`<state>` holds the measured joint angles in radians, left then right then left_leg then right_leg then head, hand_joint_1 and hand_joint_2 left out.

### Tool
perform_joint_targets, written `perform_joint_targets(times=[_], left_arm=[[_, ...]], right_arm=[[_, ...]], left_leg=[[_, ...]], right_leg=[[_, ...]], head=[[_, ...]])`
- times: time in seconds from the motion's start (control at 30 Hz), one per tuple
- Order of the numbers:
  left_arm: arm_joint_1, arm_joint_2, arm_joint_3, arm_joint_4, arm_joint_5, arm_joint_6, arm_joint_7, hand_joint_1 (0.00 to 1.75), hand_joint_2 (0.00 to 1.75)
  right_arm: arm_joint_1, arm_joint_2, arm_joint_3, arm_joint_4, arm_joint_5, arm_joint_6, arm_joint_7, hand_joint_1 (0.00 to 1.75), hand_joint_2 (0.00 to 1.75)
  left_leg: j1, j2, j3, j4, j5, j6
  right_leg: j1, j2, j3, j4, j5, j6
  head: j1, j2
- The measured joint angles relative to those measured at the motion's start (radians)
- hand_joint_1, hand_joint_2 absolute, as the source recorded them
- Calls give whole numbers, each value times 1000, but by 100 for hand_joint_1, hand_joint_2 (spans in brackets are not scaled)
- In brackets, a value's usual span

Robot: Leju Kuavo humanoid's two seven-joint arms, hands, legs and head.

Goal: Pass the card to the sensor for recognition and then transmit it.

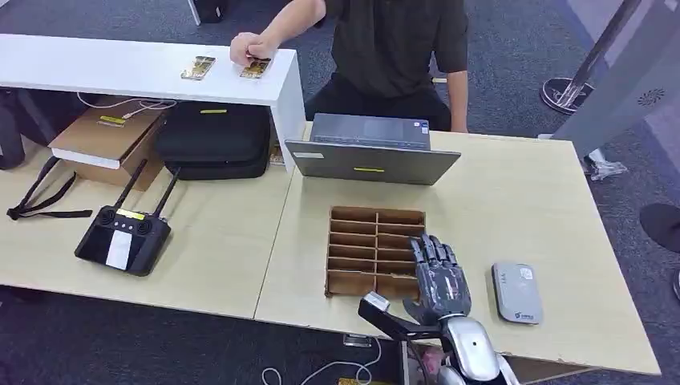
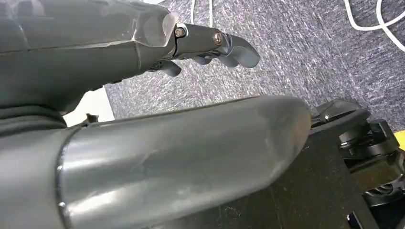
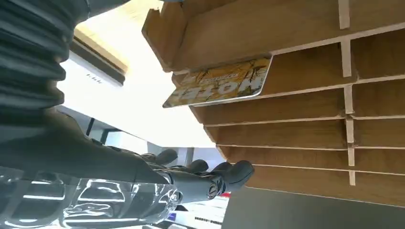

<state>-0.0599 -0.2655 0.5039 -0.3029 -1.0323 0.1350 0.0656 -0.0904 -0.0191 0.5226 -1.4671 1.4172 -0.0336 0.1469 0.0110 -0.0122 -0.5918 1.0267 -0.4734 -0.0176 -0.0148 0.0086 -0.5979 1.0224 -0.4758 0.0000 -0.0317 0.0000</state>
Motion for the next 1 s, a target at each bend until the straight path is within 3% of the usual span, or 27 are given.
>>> perform_joint_targets(times=[1.0], left_arm=[[1, -1, -25, 0, 0, 27, -14, 0, 0]], right_arm=[[4, 0, -5, -30, 2, -13, -16, 0, 175]], left_leg=[[0, 0, 0, 0, 0, 0]], right_leg=[[0, 0, 0, 0, 0, 0]], head=[[0, 0]])
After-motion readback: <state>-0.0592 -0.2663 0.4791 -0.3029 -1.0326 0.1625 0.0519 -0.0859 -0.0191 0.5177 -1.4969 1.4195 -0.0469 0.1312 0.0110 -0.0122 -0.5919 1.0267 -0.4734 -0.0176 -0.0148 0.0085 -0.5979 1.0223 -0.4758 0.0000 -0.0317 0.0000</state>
